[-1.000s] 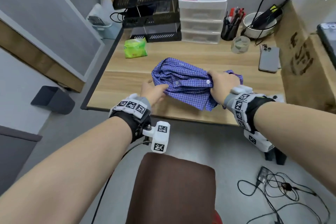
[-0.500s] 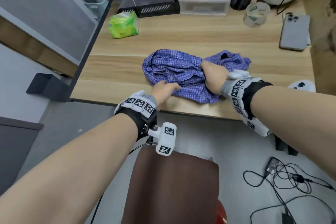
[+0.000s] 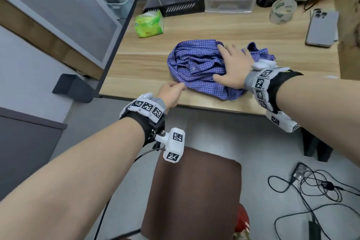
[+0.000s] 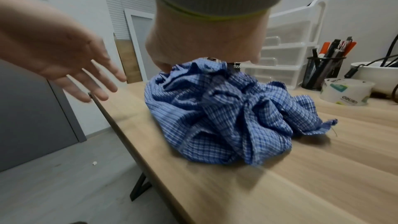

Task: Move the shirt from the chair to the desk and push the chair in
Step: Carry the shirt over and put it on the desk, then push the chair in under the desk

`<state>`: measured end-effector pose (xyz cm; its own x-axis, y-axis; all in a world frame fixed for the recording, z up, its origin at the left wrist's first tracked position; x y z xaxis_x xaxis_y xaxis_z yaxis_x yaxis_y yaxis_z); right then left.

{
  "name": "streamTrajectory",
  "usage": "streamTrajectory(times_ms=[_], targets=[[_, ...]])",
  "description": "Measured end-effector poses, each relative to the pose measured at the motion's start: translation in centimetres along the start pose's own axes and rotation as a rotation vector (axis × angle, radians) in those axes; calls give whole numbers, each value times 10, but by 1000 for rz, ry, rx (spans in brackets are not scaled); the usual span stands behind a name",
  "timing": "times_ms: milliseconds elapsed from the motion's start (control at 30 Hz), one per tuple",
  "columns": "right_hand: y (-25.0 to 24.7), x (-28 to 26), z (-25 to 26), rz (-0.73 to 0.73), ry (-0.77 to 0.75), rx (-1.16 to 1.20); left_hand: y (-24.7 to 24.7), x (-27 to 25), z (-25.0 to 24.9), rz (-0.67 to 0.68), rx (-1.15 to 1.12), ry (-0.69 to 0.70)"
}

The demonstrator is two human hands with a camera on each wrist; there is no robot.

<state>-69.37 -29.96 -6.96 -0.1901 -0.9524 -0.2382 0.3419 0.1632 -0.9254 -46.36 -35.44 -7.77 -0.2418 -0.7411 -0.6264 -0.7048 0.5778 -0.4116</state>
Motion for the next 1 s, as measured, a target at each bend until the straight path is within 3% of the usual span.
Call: streamTrajectory(times_ms=[200,467,733,900,1000], targets=[[-38,-66,62,-75,-6,141,-50,-67,28,47,46,-46],[-3,-194,139,-75,59,114,-97,-174,102,112,196,32],[108,-328,243,177,117,107,-156,-275,255,222,505,-1],[178,-379,264,402,114,77,-149,-293,326,296,841,12],[220,-408,279,556,95,91,-125,-311,369,472,1046,67]])
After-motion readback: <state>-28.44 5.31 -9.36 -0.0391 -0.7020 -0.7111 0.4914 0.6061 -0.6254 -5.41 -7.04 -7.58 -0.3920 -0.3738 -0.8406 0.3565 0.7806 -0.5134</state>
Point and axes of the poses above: each hand's wrist, its own x-axis towards the middle knuckle, its own y-axis out of the palm, z = x × y, the point moved 5 cm from there along x, towards the middle knuckle, and after that the axes turned 8 degrees about z, right-handed, at the moved point
